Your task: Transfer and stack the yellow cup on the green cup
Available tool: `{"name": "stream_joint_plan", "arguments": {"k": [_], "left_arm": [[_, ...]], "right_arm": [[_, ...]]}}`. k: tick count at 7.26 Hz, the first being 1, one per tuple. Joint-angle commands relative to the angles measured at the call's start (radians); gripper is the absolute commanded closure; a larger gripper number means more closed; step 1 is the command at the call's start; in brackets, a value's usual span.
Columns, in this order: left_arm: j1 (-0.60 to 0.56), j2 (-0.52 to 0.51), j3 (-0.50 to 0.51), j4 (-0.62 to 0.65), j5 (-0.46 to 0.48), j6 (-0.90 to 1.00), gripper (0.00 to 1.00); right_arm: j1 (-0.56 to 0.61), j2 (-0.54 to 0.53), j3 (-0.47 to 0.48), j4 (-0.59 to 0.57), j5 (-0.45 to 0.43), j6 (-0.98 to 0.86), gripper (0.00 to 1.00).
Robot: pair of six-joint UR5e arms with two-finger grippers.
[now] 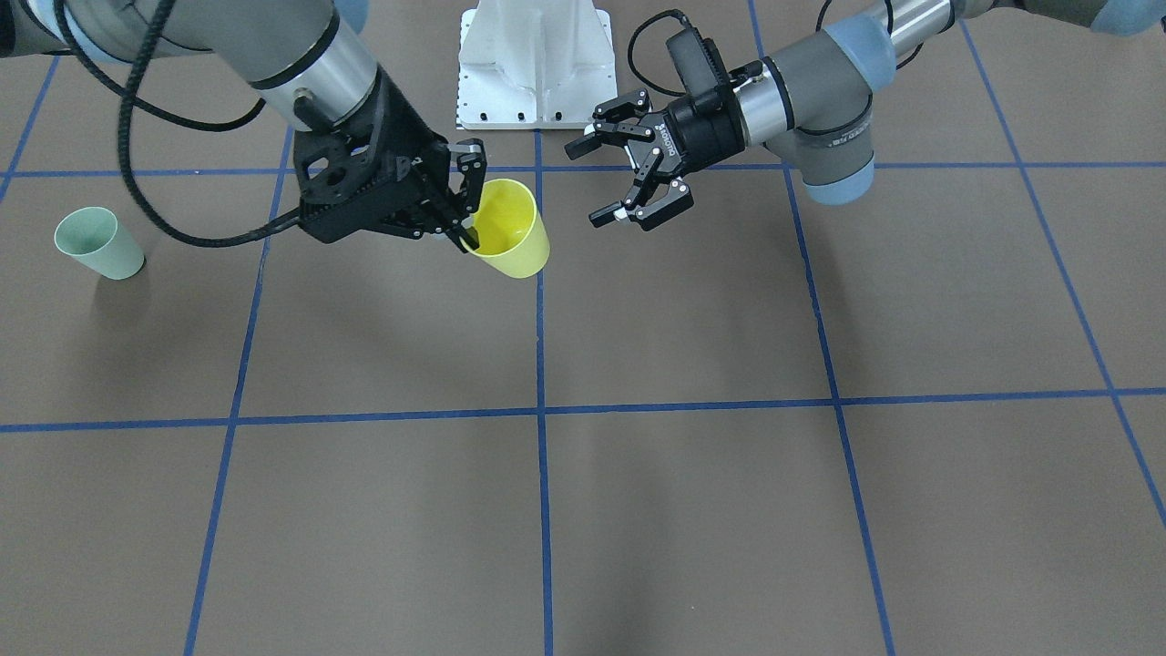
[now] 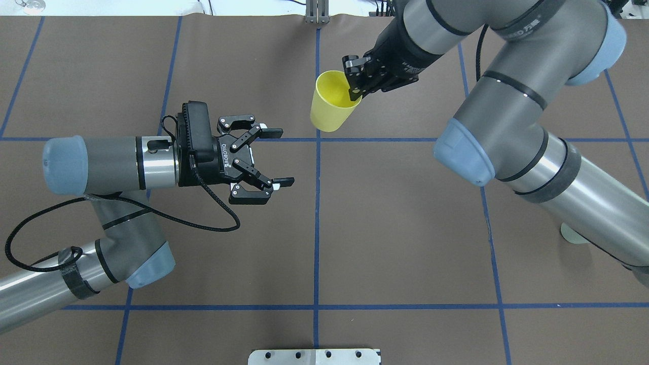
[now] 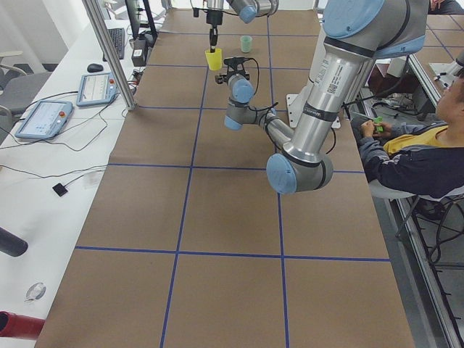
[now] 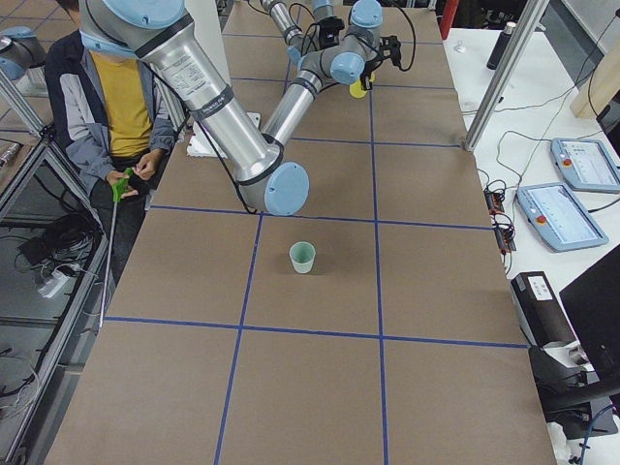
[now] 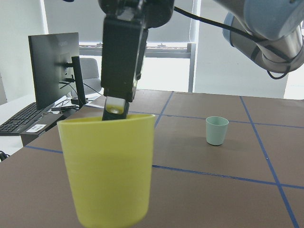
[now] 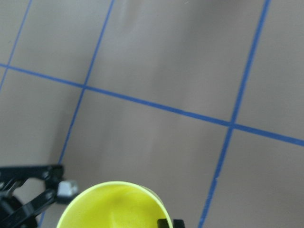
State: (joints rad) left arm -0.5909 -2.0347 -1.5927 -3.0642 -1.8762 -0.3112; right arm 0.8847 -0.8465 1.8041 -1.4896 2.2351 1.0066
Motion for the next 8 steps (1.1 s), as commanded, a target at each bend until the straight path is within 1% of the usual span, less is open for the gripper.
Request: {"name": "stream_joint_plan", "arguments": {"k": [1, 2, 3, 4, 5, 6, 7, 8], "left_arm": [[-0.010, 0.008, 0.023, 0.019, 0.018, -0.058, 0.01], [-0.010, 0.019, 0.052, 0.042, 0.038, -0.153, 0.00], [-0.024, 0.048, 0.054, 0.077, 0.057, -0.246, 0.00], [-0.074, 0.082, 0.053, 0.226, 0.055, -0.249, 0.00], [-0.140, 0.112, 0.048, 0.384, 0.025, -0.246, 0.00], [-0.221, 0.123, 0.046, 0.568, -0.044, -0.244, 0.00], [-0.284, 0.139, 0.021, 0.766, -0.078, -0.241, 0.00], [-0.349, 0.154, -0.033, 0.970, -0.081, -0.209, 0.00]], "right_arm": [[0.142, -0.075, 0.003, -0.075, -0.005, -0.020, 1.00], [0.186, -0.124, 0.009, -0.075, -0.005, -0.081, 1.00], [0.213, -0.156, 0.009, -0.077, -0.006, -0.136, 1.00], [0.250, -0.183, 0.011, -0.077, -0.006, -0.182, 1.00], [0.269, -0.192, 0.011, -0.077, -0.006, -0.209, 1.00], [0.281, -0.227, 0.026, -0.075, -0.006, -0.232, 1.00], [0.296, -0.255, 0.044, -0.077, -0.006, -0.250, 1.00], [0.310, -0.300, 0.072, -0.077, -0.006, -0.250, 1.00]]}}
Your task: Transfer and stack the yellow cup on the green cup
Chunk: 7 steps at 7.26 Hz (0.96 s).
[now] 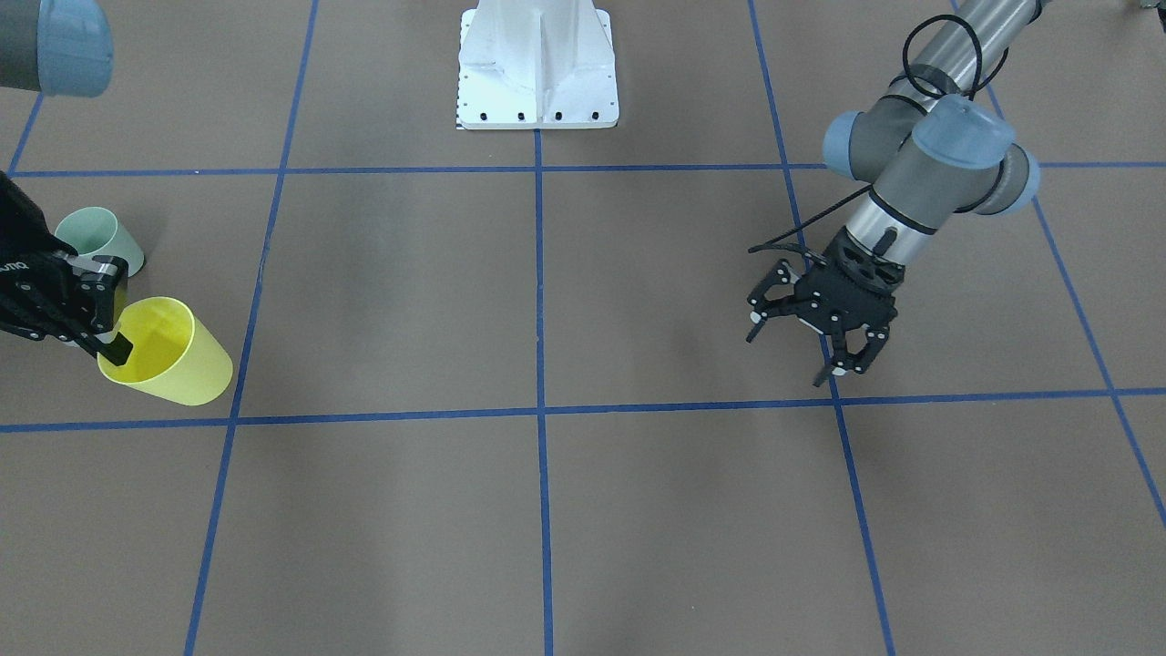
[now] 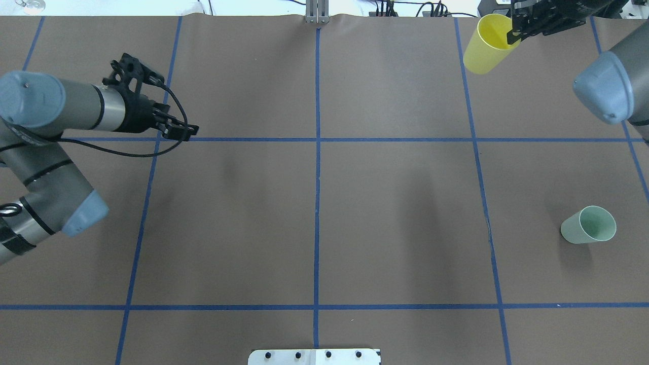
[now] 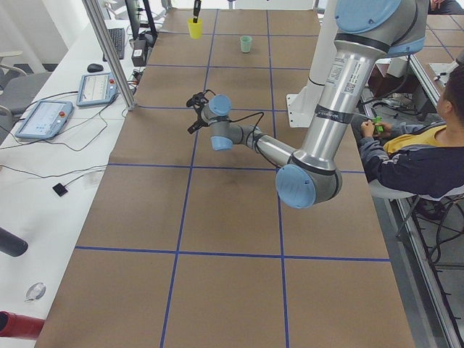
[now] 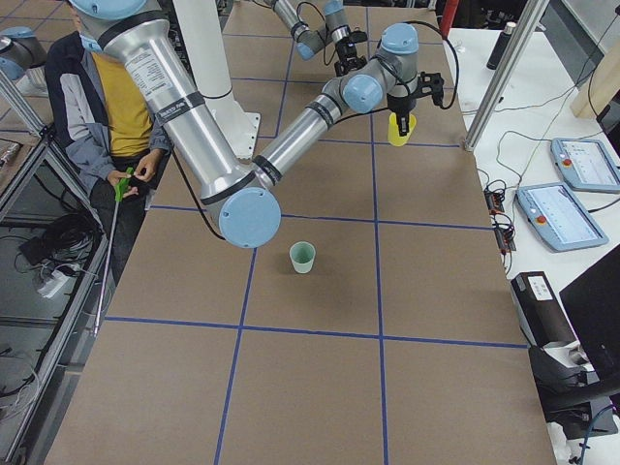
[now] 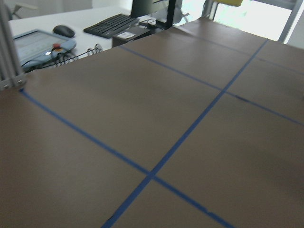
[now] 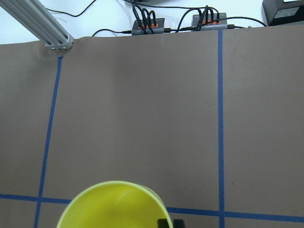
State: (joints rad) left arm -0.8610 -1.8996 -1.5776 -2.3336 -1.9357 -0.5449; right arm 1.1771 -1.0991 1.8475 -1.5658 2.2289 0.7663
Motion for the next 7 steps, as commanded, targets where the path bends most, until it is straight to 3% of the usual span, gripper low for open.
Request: {"name": "stream_joint_plan", "arguments": {"k": [1, 3, 5, 6, 7], "left_arm": [[-0.123, 0.058, -0.103, 0.393, -0.022, 0.175, 0.00], [-0.298, 0.076, -0.153, 0.662, -0.032, 0.548, 0.00], [-0.522, 0.147, -0.116, 0.901, -0.162, 0.722, 0.00], [-0.612, 0.163, -0.054, 0.918, -0.230, 0.747, 0.00], [-0.647, 0.250, -0.036, 0.880, -0.273, 0.790, 0.00]], "right_arm": [[0.033, -0.094, 0.057, 0.001, 0.000, -0.021, 1.00], [0.071, -0.189, 0.105, 0.001, 0.015, -0.164, 1.00], [0.120, -0.310, 0.166, 0.001, 0.020, -0.309, 1.00], [0.137, -0.367, 0.195, 0.001, 0.031, -0.352, 1.00], [0.141, -0.418, 0.231, 0.006, 0.049, -0.363, 1.00]]}}
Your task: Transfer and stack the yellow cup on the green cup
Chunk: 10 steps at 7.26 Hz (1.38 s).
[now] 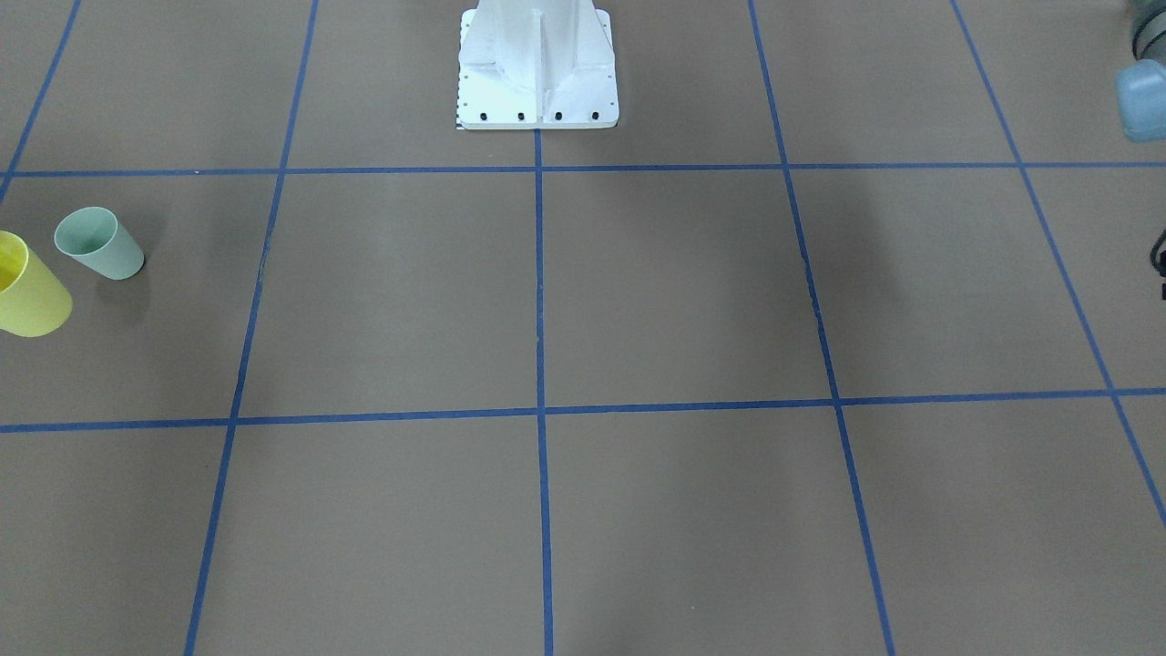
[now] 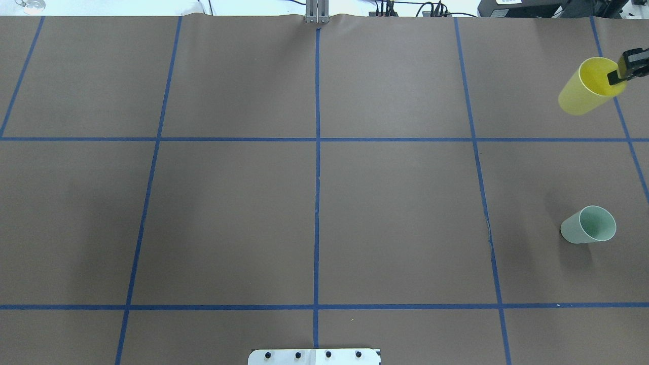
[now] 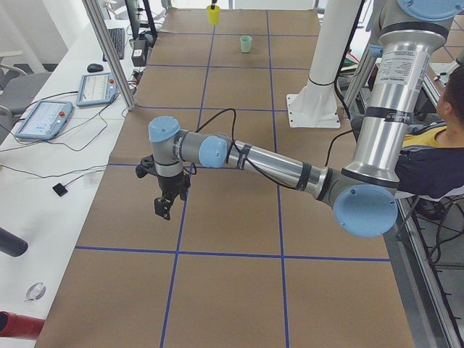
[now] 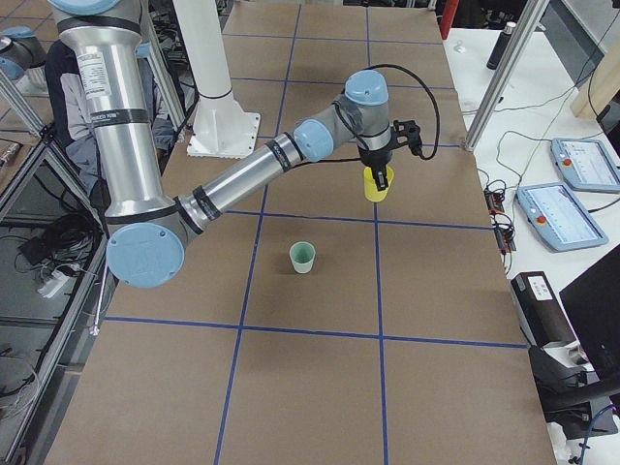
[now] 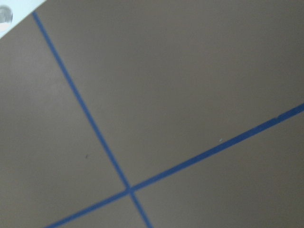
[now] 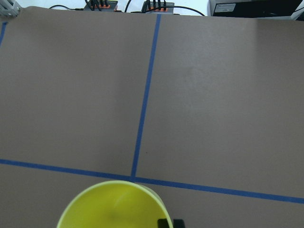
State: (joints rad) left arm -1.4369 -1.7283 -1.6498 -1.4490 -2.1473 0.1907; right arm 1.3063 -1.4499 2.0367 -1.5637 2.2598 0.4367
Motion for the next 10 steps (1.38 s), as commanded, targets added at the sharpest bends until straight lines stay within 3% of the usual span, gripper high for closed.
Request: {"name": "stream_joint_plan", "arguments": {"k": [1, 3, 4, 6, 9, 10], "left_arm": [[-0.114, 0.110, 0.054, -0.011, -0.068, 0.062, 0.00], [-0.134, 0.200, 0.086, -0.126, -0.077, 0.058, 0.00], [-0.134, 0.202, 0.137, -0.178, -0.159, 0.059, 0.00], [-0.134, 0.207, 0.145, -0.199, -0.252, 0.056, 0.00], [-0.134, 0.207, 0.137, -0.200, -0.253, 0.058, 0.00], [-0.132, 0.207, 0.139, -0.200, -0.253, 0.059, 0.00]], "right_arm": [[0.010, -0.131, 0.080, 0.010, 0.020, -0.036, 1.00], [0.007, -0.312, 0.111, 0.107, 0.021, -0.070, 1.00], [0.004, -0.376, 0.108, 0.137, 0.021, -0.072, 1.00], [-0.045, -0.420, 0.085, 0.193, 0.021, -0.046, 1.00], [-0.186, -0.496, -0.007, 0.518, 0.027, 0.164, 1.00], [-0.188, -0.521, -0.007, 0.536, 0.026, 0.165, 1.00]]}}
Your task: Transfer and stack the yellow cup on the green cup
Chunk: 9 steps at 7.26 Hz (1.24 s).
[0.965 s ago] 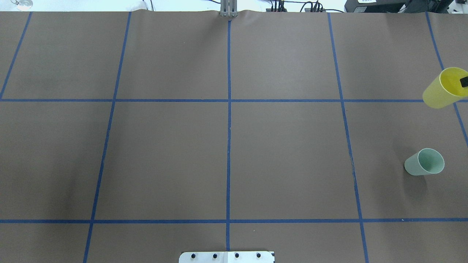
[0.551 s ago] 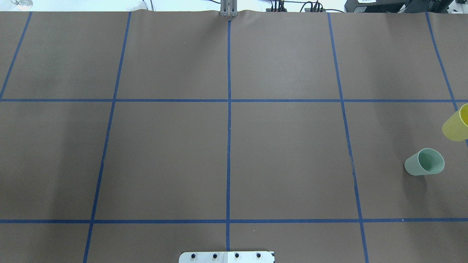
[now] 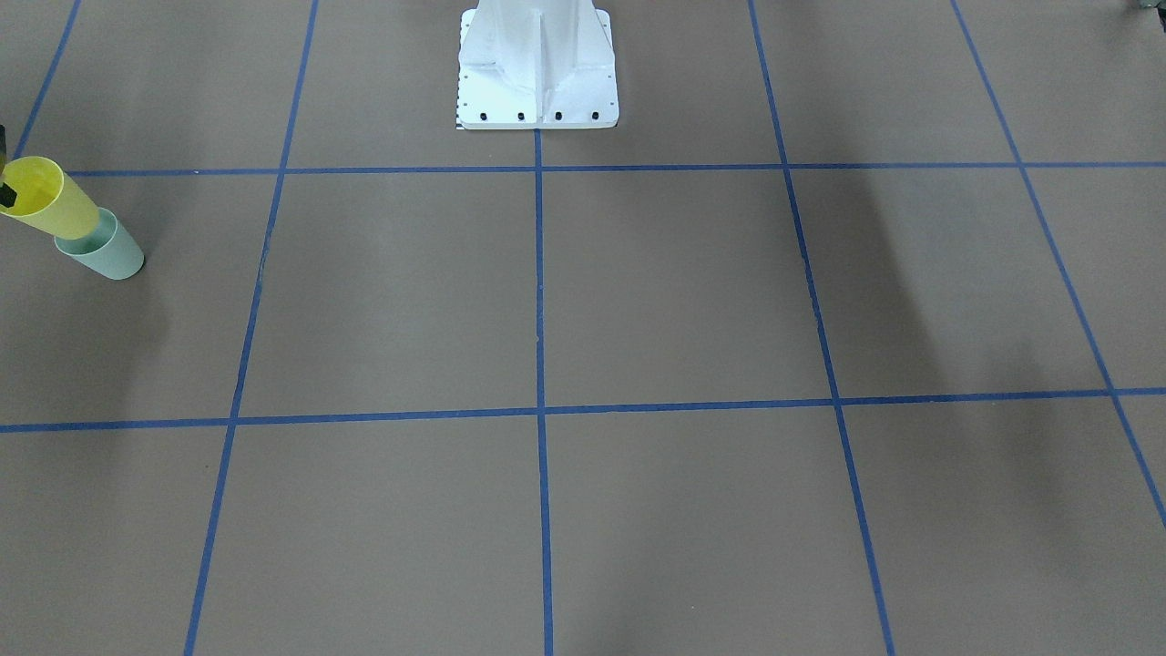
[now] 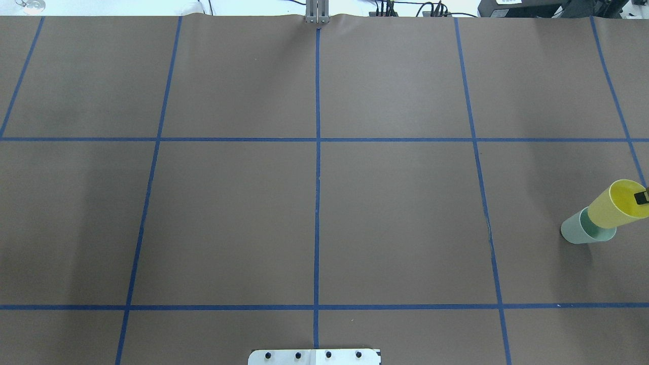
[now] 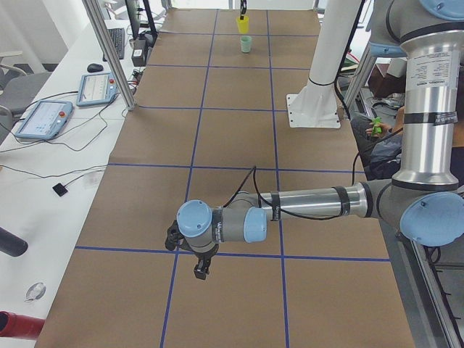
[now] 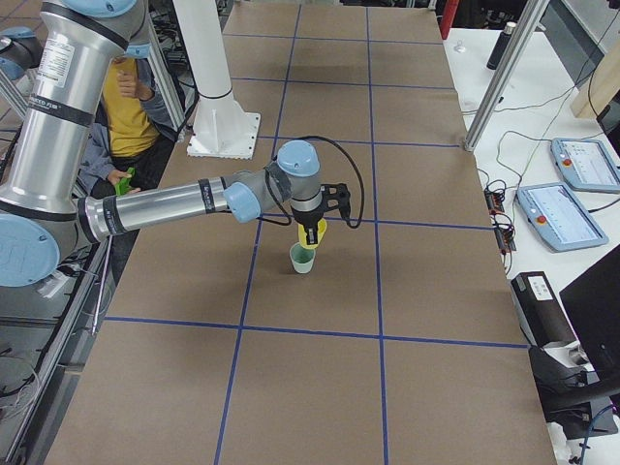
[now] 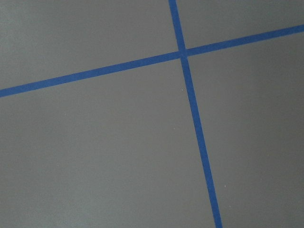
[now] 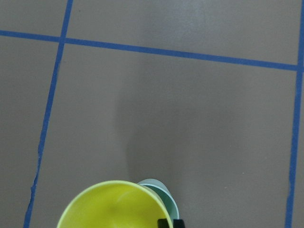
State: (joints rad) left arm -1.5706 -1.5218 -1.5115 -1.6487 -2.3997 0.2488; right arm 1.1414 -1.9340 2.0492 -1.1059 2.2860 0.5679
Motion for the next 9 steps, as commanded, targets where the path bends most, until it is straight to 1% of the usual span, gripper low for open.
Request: {"name": "stream_joint_plan", "arguments": {"k": [1, 5, 9], "left_arm": [[0.001, -0.001, 0.001, 0.000, 0.001, 0.001, 0.00], [0.001, -0.001, 0.001, 0.000, -0.001, 0.001, 0.00], [0.001, 0.000, 0.004, 0.000, -0.001, 0.001, 0.00]], "right_arm": [[-0.025, -0.036, -0.021, 0.078, -0.013, 0.035, 1.00], [-0.029, -0.030, -0.035, 0.078, -0.042, 0.037, 1.00], [-0.040, -0.011, -0.050, 0.078, -0.043, 0.044, 1.00]]}}
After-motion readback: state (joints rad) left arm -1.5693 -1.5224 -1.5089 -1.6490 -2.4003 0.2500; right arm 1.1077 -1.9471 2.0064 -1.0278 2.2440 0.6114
